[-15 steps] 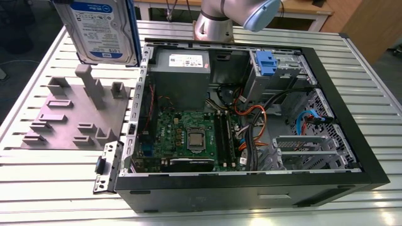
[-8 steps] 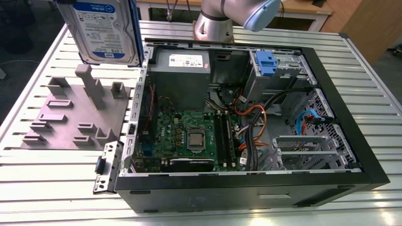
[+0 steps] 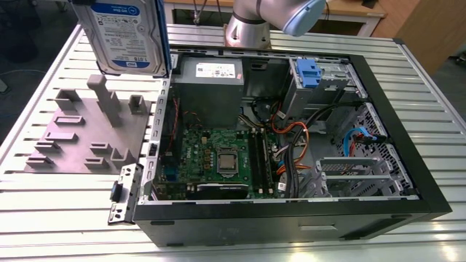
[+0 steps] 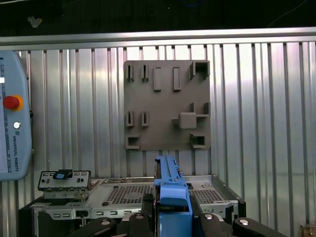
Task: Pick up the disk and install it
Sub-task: 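Pick up the disk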
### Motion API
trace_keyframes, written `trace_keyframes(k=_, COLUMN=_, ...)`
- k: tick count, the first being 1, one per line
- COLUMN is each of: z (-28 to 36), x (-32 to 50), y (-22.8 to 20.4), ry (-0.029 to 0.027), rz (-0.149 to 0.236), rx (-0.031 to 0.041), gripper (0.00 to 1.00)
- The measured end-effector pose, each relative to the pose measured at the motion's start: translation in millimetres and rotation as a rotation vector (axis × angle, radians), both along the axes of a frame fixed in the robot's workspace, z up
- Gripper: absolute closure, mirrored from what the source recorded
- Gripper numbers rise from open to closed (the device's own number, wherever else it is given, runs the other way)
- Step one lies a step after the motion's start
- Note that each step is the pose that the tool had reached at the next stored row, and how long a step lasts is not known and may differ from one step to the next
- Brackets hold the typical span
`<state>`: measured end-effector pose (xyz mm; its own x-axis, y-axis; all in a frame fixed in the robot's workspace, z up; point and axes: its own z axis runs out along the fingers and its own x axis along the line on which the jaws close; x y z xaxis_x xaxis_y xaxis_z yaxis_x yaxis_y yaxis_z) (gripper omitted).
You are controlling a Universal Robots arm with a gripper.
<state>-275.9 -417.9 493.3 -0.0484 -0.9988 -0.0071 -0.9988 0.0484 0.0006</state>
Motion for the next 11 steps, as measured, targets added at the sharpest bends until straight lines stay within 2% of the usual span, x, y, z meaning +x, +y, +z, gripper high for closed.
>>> trace_keyframes(k=7, z=-0.1, x=6.7, y=-0.5, ry=0.0001, rz=0.0, rx=-0.0013, gripper=0.64)
trace_keyframes(k=11, z=-0.2, x=6.8, y=-3.4, ry=-0.0001, rz=0.0, rx=-0.0055, gripper=0.64)
